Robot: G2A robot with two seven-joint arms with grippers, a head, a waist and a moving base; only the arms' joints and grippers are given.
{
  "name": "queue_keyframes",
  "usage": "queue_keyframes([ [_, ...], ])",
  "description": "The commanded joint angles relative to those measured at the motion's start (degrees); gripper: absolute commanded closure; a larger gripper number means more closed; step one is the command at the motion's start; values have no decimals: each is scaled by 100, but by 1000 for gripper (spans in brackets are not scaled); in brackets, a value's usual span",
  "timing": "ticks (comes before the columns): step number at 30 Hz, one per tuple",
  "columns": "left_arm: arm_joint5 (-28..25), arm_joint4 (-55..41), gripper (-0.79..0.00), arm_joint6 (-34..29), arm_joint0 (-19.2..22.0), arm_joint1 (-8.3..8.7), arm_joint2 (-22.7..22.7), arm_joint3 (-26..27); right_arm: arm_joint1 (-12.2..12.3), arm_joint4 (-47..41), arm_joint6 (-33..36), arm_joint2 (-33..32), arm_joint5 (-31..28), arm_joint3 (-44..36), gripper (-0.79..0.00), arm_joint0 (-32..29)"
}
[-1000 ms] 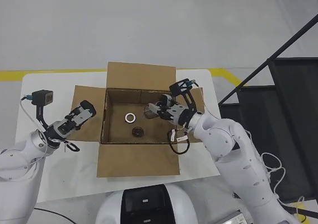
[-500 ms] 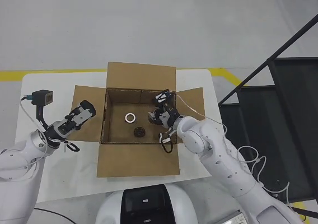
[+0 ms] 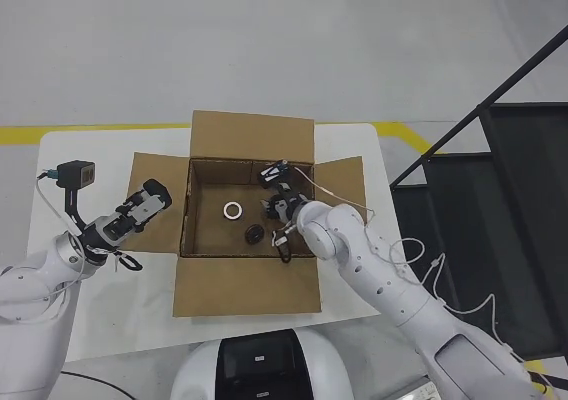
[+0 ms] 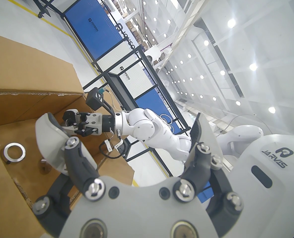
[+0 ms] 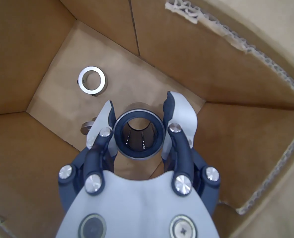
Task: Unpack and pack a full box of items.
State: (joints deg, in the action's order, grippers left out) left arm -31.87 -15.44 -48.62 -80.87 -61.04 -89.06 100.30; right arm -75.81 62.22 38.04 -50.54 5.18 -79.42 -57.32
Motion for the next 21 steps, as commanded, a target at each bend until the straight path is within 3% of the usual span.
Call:
queue_keyframes([
  [1,0,0,-785,0,0,0,0,0,-24,25,9,36,19,117,0,49],
  [13,0,0,-785,0,0,0,0,0,-153,207,5,270,21,526,0,110],
  [14,0,0,-785,0,0,0,0,0,-161,222,-17,277,19,531,-268,115],
  [15,0,0,-785,0,0,0,0,0,-169,234,-26,277,20,544,-400,120],
  [16,0,0,-785,0,0,0,0,0,-176,240,-35,275,30,542,-785,125],
  [21,0,0,-785,0,0,0,0,0,-199,263,-30,248,52,443,-785,78],
])
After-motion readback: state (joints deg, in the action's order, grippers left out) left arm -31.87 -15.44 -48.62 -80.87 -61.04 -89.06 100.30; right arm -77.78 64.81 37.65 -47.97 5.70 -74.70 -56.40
